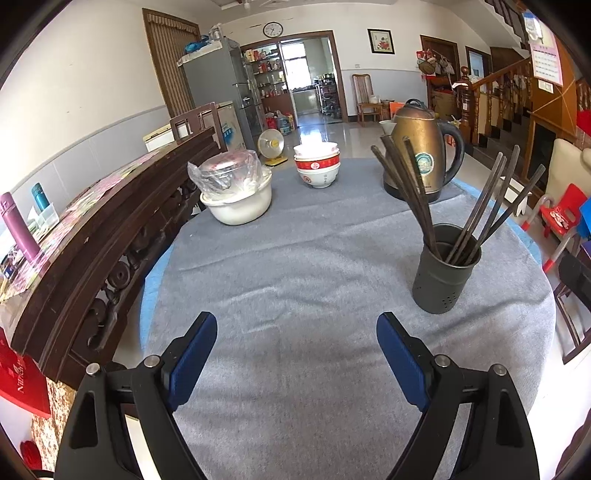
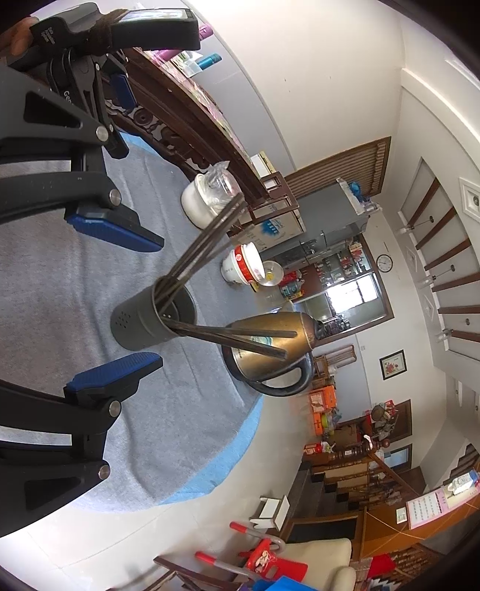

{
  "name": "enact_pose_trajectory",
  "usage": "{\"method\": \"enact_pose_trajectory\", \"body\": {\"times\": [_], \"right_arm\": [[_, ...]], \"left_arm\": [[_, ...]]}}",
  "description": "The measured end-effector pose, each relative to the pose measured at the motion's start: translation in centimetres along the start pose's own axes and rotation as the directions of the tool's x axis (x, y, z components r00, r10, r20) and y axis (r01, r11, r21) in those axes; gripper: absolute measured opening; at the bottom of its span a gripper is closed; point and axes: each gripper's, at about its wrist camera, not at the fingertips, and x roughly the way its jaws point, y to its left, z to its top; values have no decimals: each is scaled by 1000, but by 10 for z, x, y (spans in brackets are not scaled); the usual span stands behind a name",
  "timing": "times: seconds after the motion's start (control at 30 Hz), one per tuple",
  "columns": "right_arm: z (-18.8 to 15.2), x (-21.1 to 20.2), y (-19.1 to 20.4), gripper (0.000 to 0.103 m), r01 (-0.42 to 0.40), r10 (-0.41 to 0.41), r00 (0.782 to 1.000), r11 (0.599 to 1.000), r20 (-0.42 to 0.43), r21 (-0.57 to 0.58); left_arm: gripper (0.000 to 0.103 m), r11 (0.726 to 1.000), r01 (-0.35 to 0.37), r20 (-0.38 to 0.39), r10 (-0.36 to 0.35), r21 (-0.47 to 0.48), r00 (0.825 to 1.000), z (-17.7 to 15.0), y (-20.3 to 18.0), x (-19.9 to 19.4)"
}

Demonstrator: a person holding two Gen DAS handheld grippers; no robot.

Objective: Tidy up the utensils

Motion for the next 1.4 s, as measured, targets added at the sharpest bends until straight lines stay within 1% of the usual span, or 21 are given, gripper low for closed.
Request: {"method": "enact_pose_trajectory", "body": {"times": [0.5, 0.7, 1.4], "right_arm": [[-5, -1, 23, 61, -1, 1, 1000, 1000, -18, -26], [-7, -1, 32, 61, -4, 4, 1000, 999, -16, -45], [-8, -5, 49, 61, -3, 3, 1000, 998, -2, -63]], "left_arm": [[88, 1000, -8, 13, 8, -17, 1000, -7, 15, -9], [88, 999, -12, 16, 12, -35, 1000, -9, 23, -12], [88, 999, -14, 28, 15, -46, 999, -15, 35, -19]]}}
